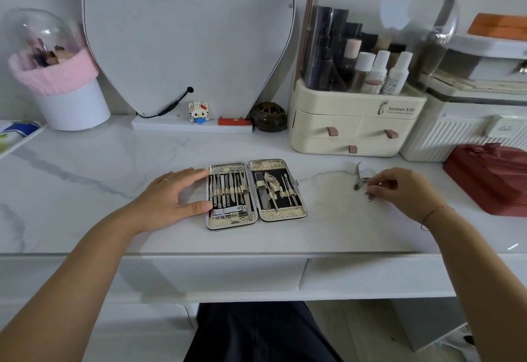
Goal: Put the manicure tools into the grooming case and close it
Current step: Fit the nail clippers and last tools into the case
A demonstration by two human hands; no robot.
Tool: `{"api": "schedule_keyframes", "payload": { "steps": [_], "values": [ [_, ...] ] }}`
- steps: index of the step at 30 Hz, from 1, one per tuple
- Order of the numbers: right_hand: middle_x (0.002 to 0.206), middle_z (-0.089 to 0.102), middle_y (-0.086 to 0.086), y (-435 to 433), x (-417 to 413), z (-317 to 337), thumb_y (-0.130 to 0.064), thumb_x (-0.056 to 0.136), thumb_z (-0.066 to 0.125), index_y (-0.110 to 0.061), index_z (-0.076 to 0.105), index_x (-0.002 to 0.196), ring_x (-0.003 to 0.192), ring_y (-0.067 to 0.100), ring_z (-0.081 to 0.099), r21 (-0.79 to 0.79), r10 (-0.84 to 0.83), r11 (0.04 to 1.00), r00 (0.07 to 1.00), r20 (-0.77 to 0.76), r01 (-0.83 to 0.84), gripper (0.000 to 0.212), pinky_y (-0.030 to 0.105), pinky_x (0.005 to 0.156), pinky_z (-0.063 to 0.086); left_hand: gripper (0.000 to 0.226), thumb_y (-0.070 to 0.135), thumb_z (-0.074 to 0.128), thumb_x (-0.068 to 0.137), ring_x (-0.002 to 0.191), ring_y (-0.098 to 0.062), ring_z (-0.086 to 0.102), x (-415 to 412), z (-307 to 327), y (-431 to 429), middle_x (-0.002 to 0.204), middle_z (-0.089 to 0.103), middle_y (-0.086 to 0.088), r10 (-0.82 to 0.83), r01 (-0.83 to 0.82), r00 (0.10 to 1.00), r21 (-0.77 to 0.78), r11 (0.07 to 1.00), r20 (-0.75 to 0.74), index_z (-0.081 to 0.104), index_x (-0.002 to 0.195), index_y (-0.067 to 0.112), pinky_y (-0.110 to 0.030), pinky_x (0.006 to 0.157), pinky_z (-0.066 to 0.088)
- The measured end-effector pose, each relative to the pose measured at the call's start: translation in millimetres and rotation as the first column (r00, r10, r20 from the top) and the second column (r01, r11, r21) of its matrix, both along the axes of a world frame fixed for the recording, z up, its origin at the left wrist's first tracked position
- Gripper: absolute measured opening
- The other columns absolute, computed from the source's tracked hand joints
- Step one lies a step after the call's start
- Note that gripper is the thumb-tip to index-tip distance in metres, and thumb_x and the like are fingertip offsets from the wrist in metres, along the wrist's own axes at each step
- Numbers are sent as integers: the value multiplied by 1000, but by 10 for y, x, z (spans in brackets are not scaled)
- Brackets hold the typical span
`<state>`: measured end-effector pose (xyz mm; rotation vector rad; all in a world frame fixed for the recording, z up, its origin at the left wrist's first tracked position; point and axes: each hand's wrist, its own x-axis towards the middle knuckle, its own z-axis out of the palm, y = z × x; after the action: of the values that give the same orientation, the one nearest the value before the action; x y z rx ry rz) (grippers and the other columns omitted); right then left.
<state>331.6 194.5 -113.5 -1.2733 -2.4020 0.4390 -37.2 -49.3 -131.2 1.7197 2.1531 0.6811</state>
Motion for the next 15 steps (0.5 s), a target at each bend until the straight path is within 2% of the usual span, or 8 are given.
{"api": "schedule_keyframes", "payload": {
  "steps": [3,5,10,12,15],
  "values": [
    [83,69,4,14,39,54,-14,81,67,-23,71,89,80,23,62,-60,51,997,999,13,-50,13,32,75,48,115,99,32,44,129,7,13,5,2,3,150,29,14,2,-2,1000,0,1000,4,28,143,41,-22,110,8],
    [81,68,3,5,40,91,-10,79,68,-21,72,91,78,20,60,-66,77,995,996,35,-75,17,26,72,42,115,99,32,44,129,8,13,5,2,5,145,30,19,5,-5,1000,-2,1000,7,29,143,41,-22,110,8],
    [69,57,-2,14,-34,132,-15,76,74,-25,67,80,63,12,51,-37,96,995,988,118,-93,12,21,61,38,111,98,34,46,131,5,17,-5,-9,10,136,28,25,13,-13,1000,9,1000,3,31,142,42,-27,115,12],
    [72,57,-2,-15,-50,162,-17,76,73,-29,62,75,67,13,52,-39,116,993,983,140,-112,17,25,65,41,102,97,39,48,136,2,22,-28,-29,12,139,33,24,32,-34,998,26,999,61,37,137,45,-31,116,17],
    [82,63,-3,-133,-102,219,-16,77,72,-30,61,75,78,12,58,-31,162,987,984,71,-160,18,26,74,46,74,89,50,55,133,-1,36,4,23,-16,136,47,20,115,-133,966,62,989,233,52,118,50,-25,107,27]
  ]
}}
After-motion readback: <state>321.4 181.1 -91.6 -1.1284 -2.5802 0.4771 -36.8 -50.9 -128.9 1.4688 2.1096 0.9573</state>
